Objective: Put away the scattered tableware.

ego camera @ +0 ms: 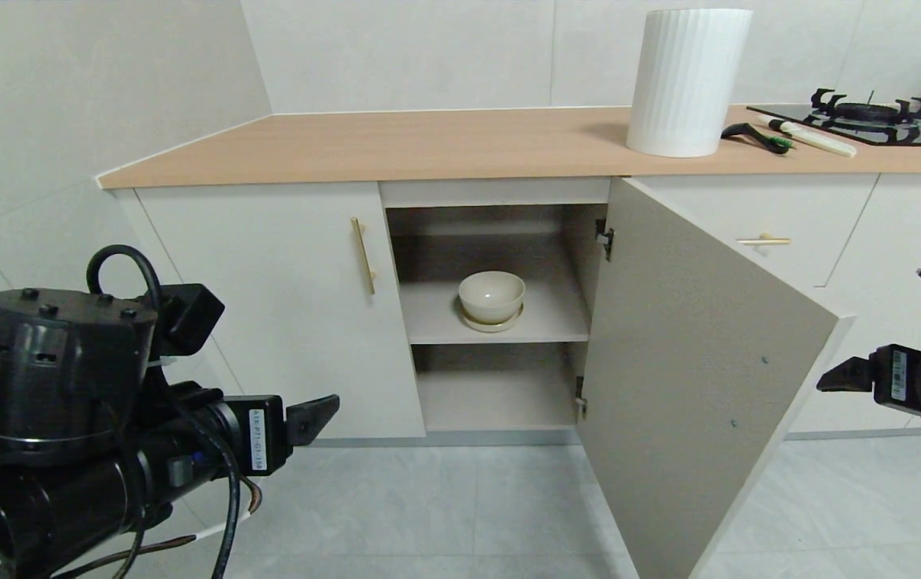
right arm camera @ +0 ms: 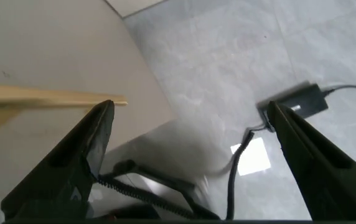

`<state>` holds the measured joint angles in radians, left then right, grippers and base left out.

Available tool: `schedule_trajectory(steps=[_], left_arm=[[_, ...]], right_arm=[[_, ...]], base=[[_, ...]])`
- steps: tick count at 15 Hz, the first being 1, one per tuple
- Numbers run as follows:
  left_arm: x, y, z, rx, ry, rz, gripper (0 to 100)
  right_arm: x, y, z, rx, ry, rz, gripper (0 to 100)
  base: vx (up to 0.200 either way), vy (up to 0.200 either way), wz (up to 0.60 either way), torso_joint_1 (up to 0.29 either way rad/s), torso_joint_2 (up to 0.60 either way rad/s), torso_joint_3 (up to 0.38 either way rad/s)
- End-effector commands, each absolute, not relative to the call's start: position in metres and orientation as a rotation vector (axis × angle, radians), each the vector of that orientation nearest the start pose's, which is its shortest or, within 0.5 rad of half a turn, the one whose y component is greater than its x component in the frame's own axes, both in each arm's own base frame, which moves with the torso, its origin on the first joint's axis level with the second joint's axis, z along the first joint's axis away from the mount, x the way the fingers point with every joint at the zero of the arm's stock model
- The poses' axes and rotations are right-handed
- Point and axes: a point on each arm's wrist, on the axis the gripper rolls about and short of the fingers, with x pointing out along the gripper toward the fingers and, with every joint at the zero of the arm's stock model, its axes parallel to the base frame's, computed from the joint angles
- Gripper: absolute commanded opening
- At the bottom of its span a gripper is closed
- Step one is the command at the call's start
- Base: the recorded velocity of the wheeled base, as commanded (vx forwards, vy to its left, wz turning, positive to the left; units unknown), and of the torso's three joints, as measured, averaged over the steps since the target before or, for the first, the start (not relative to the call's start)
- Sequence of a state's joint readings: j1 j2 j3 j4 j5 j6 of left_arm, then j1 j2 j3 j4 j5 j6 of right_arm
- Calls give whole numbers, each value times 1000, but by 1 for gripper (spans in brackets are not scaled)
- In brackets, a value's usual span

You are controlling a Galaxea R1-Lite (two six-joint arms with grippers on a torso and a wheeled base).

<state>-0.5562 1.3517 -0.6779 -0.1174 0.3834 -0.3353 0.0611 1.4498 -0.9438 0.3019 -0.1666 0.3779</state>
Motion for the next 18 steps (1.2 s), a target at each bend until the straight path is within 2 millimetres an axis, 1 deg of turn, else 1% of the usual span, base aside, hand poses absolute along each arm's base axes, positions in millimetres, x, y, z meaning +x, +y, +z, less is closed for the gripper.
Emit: schedule_trajectory(steps=[1,5,9,11,14,16,17,18], left_arm=[[178,-101,190,-76,516,-83,100],[177,-100,190,-78,513,-84,100],[177,-100,191,-80,509,-85,100],[177,-100,191,-80,509,-85,100],[177,-100,193,-83,504,-86,100],[177,-100,193,-83,504,-86,100],[177,-100,193,-83,504,-86,100],[176,-100,192,-82,505,-85,100]], right_arm=[[233,11,196,289,780,-255,100],[242,21,183,354,757,-168,100],[239,44,173,335,744,-75,100],[240,61,167,328,758,-21,100],[246,93,159,301,765,85,100],[254,108,154,293,742,134,100],[261,119,151,287,726,167,100],[273,131,147,284,709,197,100]], base=[[0,0,0,0,0,0],[0,0,0,0,0,0],[0,0,0,0,0,0],[0,0,0,0,0,0],[0,0,0,0,0,0],[0,0,0,0,0,0],[0,0,0,0,0,0],[0,0,0,0,0,0]])
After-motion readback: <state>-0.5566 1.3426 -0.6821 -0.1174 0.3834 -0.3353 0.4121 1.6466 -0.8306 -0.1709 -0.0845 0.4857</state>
